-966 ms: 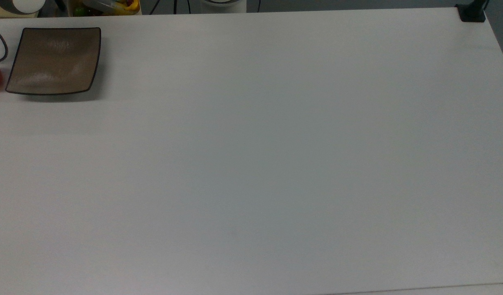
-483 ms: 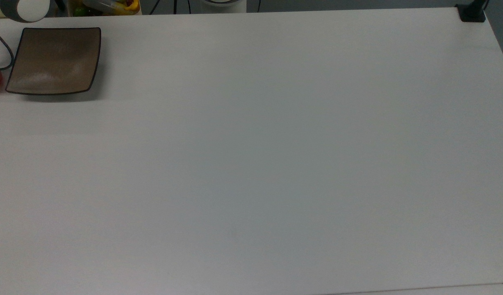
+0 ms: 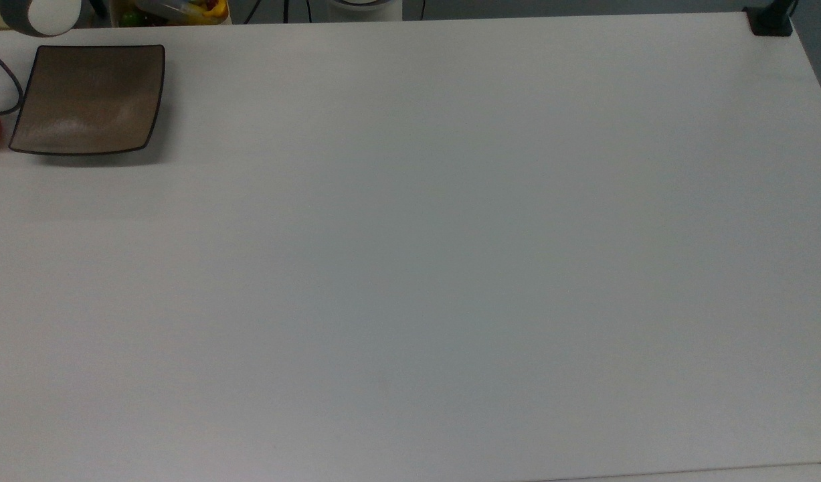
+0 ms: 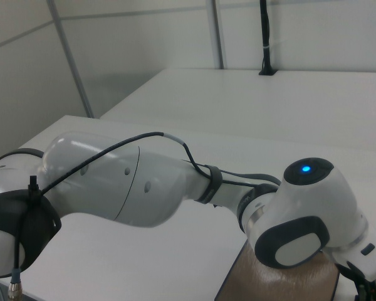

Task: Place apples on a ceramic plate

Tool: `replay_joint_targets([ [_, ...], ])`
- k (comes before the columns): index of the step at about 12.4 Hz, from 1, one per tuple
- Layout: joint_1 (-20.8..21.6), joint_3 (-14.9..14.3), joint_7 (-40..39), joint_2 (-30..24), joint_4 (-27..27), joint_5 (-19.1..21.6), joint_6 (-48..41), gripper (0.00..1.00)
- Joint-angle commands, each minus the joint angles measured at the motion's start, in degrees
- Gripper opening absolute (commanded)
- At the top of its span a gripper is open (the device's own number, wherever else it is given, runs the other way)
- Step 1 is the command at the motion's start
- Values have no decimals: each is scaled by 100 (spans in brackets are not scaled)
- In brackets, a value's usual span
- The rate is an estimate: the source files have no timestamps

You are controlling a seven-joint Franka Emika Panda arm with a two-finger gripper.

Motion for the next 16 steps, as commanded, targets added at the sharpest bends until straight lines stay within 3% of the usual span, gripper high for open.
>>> replay_joint_targets([
  [1, 26, -19, -16, -115, 15, -25, 94, 64],
  [7, 70, 60, -34, -775, -64, -8, -11, 64],
  [9, 78, 191, -165, -1055, -151, -78, -483, 64],
  [12, 87, 586, -1103, -1556, -501, -165, -1485, 65],
  [16, 87, 920, -2264, -2216, -1380, -209, -1619, 67],
])
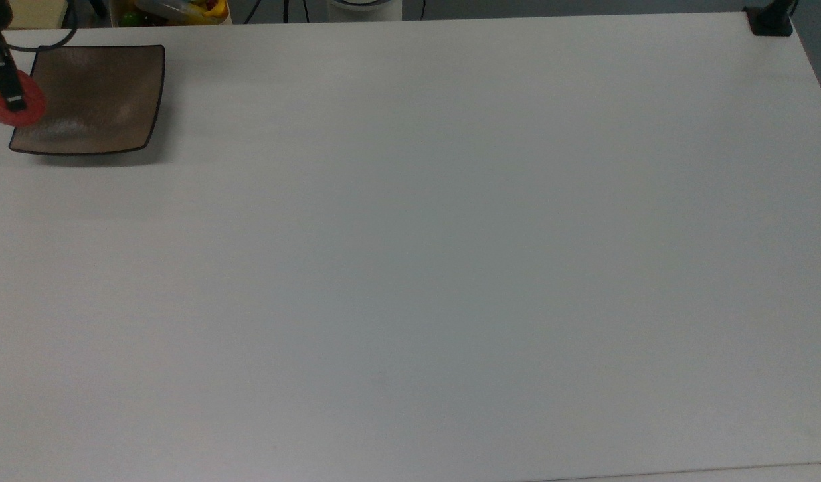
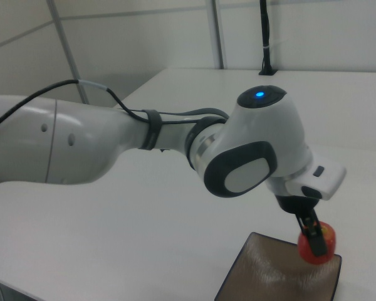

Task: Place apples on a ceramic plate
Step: 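Lift the red apple and carry it over the brown plate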

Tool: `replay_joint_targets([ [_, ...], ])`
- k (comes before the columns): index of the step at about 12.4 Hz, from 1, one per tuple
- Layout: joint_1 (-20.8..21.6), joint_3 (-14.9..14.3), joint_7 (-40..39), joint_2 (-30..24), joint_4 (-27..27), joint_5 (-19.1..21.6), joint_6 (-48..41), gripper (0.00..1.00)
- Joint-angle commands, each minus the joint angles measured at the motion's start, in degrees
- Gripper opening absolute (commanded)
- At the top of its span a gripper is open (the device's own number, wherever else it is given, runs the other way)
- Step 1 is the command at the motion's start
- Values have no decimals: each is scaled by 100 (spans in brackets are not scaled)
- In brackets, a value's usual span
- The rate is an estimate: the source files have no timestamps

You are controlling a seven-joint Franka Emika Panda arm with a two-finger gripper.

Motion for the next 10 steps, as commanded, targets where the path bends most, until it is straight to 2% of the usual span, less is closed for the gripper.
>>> replay_joint_targets([
  [1, 71, 166, -938, -607, -912, -234, -48, 67],
  [3, 177, 176, -1073, -529, -1088, -672, 21, 67],
  [5, 353, 176, -1073, -354, -1124, -1016, 22, 74],
  [6, 379, 176, -1056, -300, -1107, -1044, 31, 83],
  [7, 379, 184, -1038, -291, -1089, -1044, 31, 100],
  [10, 379, 176, -1047, -273, -1080, -1044, 31, 100],
])
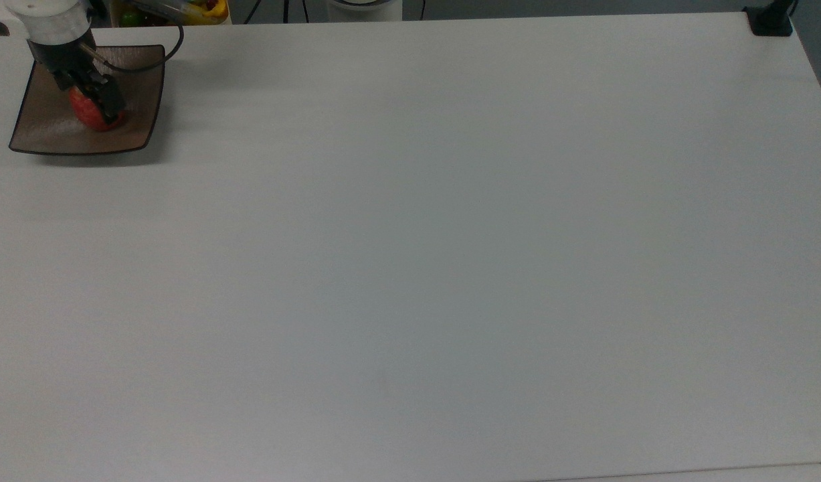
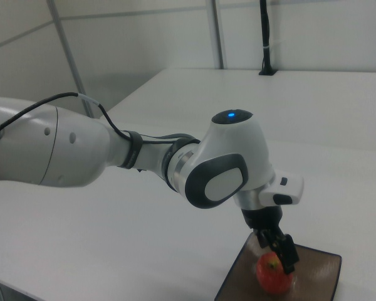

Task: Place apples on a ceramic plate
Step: 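Lift the red apple and carry it over the brown plate, then lower the apple onto the plate and open the gripper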

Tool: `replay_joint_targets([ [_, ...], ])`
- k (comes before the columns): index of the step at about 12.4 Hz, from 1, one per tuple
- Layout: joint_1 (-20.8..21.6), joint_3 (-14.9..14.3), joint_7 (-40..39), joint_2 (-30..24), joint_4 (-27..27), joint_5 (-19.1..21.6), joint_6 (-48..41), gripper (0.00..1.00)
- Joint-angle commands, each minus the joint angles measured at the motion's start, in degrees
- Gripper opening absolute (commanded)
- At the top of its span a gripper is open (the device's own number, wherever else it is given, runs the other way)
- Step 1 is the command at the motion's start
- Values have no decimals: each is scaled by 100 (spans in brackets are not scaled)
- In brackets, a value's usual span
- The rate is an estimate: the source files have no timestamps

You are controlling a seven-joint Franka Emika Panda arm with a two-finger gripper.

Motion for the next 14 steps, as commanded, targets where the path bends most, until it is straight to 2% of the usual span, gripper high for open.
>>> replay_joint_targets([
  [1, 17, -27, -94, -52, -38, -84, 38, 100],
  [4, 26, -18, -33, -87, 58, -67, -41, 100],
  [6, 78, 147, -6, -209, 199, -49, -68, 100],
  [11, 376, 184, -347, -658, 692, -40, -1226, 100],
  [13, 622, 350, -577, -930, 683, 4, -1822, 100],
  [14, 745, 577, -708, -983, 683, 13, -2078, 100],
])
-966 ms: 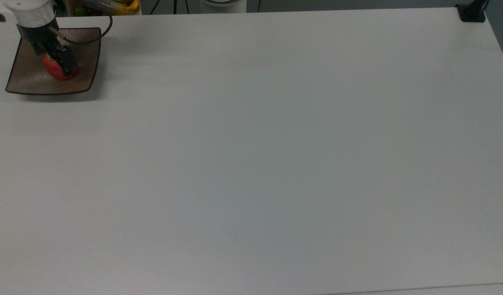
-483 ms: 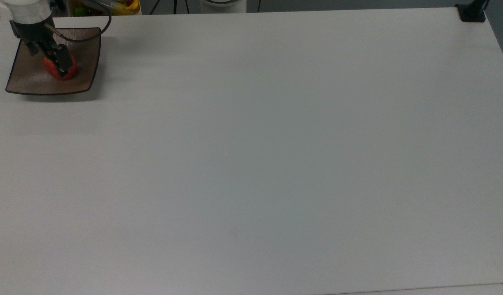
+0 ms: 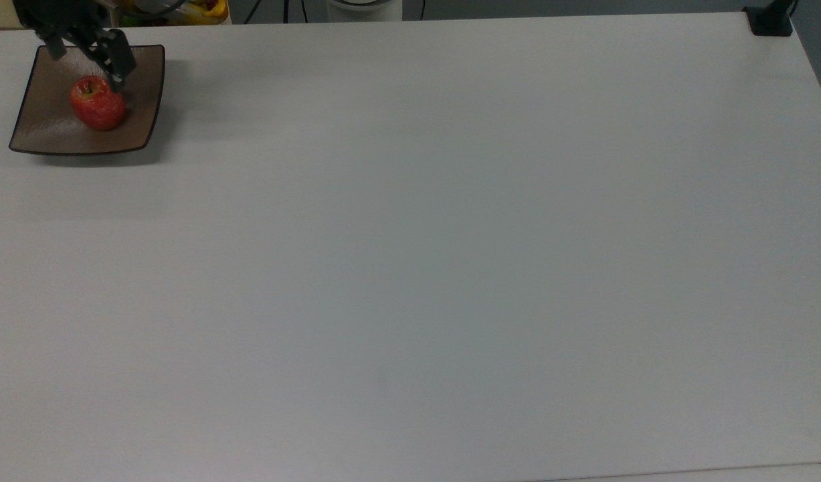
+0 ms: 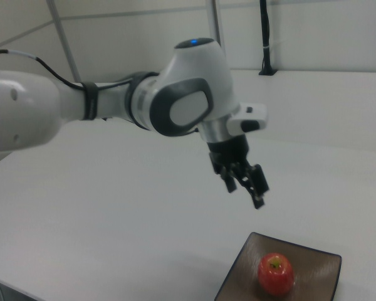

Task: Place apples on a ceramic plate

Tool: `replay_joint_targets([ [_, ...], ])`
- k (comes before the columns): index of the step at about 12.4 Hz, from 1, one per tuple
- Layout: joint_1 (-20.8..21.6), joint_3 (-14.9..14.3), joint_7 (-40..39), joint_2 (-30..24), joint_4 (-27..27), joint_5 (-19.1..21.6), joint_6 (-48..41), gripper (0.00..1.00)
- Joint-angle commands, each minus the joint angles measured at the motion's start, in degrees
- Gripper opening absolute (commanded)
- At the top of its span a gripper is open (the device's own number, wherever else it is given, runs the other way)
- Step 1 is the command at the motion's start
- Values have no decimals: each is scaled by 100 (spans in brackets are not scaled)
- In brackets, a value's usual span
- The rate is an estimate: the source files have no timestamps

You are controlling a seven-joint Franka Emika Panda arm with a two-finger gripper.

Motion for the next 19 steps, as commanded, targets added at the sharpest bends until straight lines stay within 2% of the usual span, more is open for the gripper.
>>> replay_joint_targets([
  [1, 297, 597, -334, -338, -63, 55, -694, 100],
  [2, 375, 931, -291, -434, -63, 177, -782, 100],
  [3, 515, 1187, -256, -470, -45, 509, -800, 100],
  [4, 647, 1294, 49, -531, -45, 808, -800, 100],
  [6, 1050, 1330, 717, -549, -45, 899, -800, 100],
  [8, 1315, 1330, 747, -541, -54, 917, -809, 100],
  [12, 1693, 1093, 494, -576, -54, 978, -941, 100],
  [14, 1991, 673, 317, -593, -54, 987, -1046, 100],
  [15, 2072, 601, 255, -637, -71, 987, -1046, 100],
  [19, 2037, 592, 79, -637, -98, 987, -1046, 100],
])
